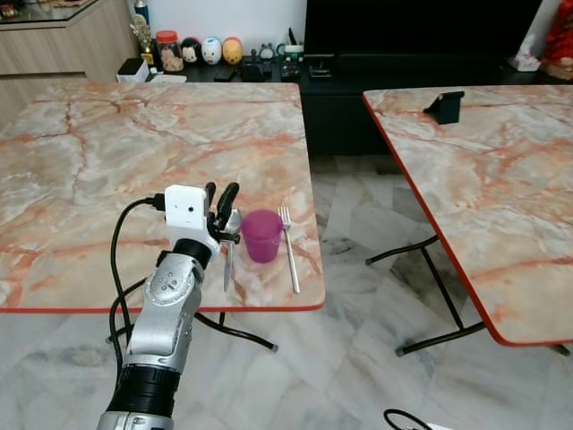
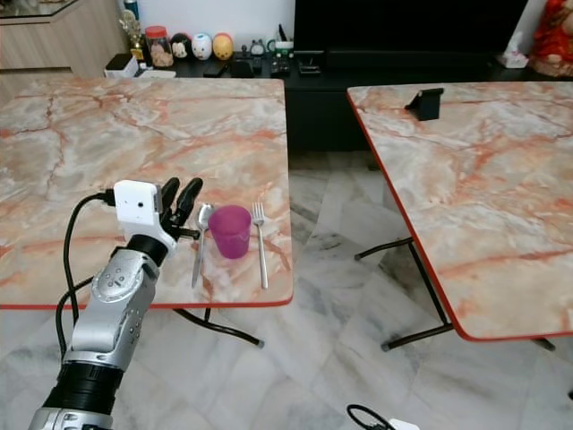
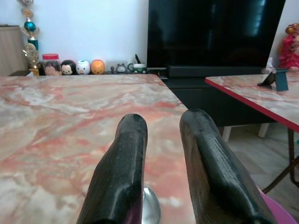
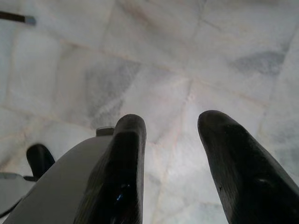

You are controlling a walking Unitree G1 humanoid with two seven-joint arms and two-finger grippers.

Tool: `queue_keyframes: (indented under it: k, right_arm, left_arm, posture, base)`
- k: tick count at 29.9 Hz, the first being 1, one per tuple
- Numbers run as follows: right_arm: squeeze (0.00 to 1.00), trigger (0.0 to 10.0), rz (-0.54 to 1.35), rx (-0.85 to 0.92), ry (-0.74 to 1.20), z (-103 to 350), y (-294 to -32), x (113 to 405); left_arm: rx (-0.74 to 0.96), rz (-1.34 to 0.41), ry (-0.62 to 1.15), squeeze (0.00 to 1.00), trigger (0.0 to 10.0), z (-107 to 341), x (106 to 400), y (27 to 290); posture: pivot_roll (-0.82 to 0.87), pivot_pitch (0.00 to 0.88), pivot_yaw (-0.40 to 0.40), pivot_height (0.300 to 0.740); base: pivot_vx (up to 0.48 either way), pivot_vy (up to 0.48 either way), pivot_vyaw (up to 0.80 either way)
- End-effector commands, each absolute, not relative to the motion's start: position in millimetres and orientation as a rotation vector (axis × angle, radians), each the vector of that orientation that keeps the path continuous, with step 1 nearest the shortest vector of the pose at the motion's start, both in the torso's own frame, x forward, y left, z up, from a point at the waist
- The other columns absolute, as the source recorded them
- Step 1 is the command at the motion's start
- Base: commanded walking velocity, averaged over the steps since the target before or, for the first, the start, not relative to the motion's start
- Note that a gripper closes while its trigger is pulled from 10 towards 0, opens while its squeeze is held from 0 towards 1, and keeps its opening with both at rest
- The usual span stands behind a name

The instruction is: Setting the table

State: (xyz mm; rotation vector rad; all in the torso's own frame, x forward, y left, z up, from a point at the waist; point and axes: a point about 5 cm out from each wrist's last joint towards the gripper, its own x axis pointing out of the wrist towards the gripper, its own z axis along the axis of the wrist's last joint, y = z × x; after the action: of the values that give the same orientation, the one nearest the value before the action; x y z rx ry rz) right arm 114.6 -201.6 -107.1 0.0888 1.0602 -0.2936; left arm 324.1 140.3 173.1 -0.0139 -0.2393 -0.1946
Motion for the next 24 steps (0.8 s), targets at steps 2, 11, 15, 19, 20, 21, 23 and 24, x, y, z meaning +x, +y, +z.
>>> queue_keyframes:
  k: [2, 11, 15, 19, 20, 21, 23, 24]
  right_arm:
    - [0.0, 10.0, -0.298, 0.088, 1.069, -108, -203, 112]
    - [0.0, 10.0, -0.294, 0.085, 1.068, -108, -203, 112]
    - [0.0, 10.0, -0.293, 0.084, 1.067, -107, -203, 113]
    - [0.0, 10.0, -0.291, 0.083, 1.067, -107, -203, 113]
    - [0.0, 10.0, -0.29, 0.083, 1.068, -107, -203, 113]
    - [0.0, 10.0, -0.29, 0.083, 1.068, -107, -203, 113]
    - [0.0, 10.0, -0.288, 0.082, 1.068, -107, -202, 114]
    - [0.0, 10.0, -0.285, 0.08, 1.069, -107, -202, 113]
  left_arm:
    - [0.0, -0.218, -0.273, 0.0, 10.0, 181, 325, 135]
    - [0.016, -0.251, -0.248, 0.0, 10.0, 177, 325, 131]
    - [0.003, -0.28, -0.23, 0.0, 10.0, 176, 325, 128]
    - [-0.037, -0.336, -0.186, 0.0, 10.0, 173, 325, 126]
    - [-0.035, -0.351, -0.175, 0.0, 10.0, 173, 325, 126]
    - [-0.035, -0.351, -0.175, 0.0, 10.0, 173, 325, 126]
    - [-0.022, -0.382, -0.131, 0.0, 10.0, 170, 326, 126]
    - [0.047, -0.406, -0.077, 0.0, 10.0, 167, 327, 125]
  posture:
    - [0.1, 0.0, -0.028, 0.711]
    - [0.1, 0.0, -0.029, 0.711]
    - [0.11, 0.0, -0.029, 0.711]
    - [0.11, 0.0, -0.029, 0.711]
    - [0.11, 0.0, -0.03, 0.711]
    - [0.11, 0.0, -0.03, 0.711]
    - [0.11, 0.0, -0.03, 0.711]
    - [0.11, 0.0, -0.027, 0.711]
  base:
    - [0.144, 0.0, 0.0]
    - [0.0, 0.0, 0.0]
    - [0.0, 0.0, 0.0]
    - [0.0, 0.0, 0.0]
    - [0.0, 0.0, 0.0]
    - [0.0, 0.0, 0.0]
    - [0.0, 0.0, 0.0]
    - [0.0, 0.0, 0.0]
